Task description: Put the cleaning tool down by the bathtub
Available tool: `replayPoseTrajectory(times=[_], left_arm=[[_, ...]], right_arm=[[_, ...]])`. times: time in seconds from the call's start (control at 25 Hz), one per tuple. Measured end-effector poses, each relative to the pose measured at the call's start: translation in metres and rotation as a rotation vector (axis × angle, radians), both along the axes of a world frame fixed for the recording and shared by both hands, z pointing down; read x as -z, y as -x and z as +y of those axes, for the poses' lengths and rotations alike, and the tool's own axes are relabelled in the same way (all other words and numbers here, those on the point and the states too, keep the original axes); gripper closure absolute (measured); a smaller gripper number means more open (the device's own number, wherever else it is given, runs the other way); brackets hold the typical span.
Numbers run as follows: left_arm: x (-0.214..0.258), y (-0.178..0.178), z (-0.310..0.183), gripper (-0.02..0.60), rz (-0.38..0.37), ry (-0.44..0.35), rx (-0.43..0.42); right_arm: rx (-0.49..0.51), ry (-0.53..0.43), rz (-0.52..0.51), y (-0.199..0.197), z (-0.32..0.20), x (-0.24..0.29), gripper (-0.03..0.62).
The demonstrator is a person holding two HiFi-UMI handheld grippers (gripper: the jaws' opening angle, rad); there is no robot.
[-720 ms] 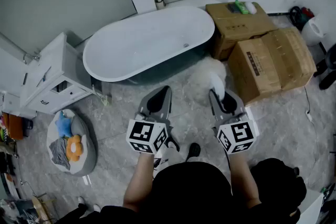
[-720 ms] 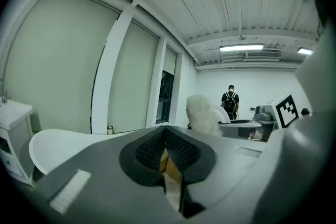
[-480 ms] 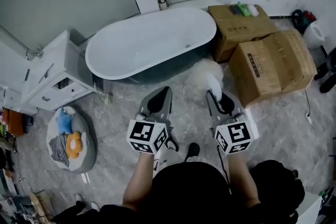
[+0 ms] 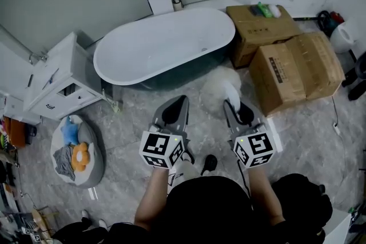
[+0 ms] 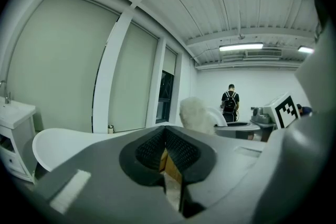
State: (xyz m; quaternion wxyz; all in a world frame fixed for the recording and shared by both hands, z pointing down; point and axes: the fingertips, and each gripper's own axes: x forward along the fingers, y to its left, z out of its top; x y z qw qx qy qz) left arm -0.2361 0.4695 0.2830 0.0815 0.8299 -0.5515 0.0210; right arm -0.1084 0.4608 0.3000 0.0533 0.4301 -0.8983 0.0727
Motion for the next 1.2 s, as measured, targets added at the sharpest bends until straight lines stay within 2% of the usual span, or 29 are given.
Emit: replayPoseTrajectory(times=[0.28,0.52,1.2], left_arm=[[-0.012,-0.015,0.002,0.583,-0.002,0.017,-0.022],[-0.019,-0.018,-0.021,0.583,0.006,0.02,-0.042],[-0.004,-0.011,-0.186,0.583,0.026,0.005,-0.116]], right_arm=[[-0.017,0.013,-0.002,-0.013,-0.001,-0.007,0.499],[-0.05,0.023,0.0,-0.021,-0.021,-0.013,0.499],[-0.125,0.008,0.03,-0.015,-0.17,0.008,0.499]])
